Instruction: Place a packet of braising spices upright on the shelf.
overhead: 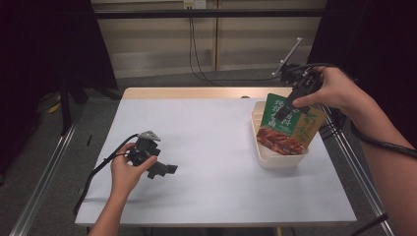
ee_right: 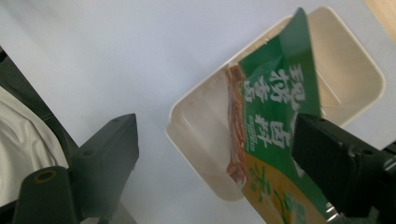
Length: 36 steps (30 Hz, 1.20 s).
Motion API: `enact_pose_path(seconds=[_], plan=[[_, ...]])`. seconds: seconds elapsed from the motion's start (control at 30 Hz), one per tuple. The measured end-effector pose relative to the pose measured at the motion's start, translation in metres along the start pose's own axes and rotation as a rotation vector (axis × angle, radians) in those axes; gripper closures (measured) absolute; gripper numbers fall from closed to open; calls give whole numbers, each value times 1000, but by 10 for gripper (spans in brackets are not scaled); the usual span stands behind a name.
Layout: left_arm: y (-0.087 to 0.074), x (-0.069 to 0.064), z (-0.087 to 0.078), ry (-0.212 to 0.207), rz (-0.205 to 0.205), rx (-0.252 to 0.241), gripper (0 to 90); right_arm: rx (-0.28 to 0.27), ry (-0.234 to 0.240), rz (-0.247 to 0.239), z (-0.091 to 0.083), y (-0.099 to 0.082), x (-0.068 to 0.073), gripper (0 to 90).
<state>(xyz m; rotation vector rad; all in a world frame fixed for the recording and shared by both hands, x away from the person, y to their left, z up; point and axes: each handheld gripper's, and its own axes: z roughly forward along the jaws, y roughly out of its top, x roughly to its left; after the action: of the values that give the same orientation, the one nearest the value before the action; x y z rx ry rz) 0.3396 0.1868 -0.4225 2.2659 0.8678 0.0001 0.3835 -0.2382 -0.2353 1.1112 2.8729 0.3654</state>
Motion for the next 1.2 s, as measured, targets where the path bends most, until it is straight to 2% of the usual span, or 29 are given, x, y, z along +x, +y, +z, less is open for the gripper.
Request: enact_pose_path(seconds=[0.4, 1.2], plan=[[-1, 0, -4, 0, -3, -8, 5, -7, 26, -38, 25, 9, 12, 137], [-1, 0, -5, 4, 1, -8, 5, 22, 72, -120, 73, 20, 37, 136]])
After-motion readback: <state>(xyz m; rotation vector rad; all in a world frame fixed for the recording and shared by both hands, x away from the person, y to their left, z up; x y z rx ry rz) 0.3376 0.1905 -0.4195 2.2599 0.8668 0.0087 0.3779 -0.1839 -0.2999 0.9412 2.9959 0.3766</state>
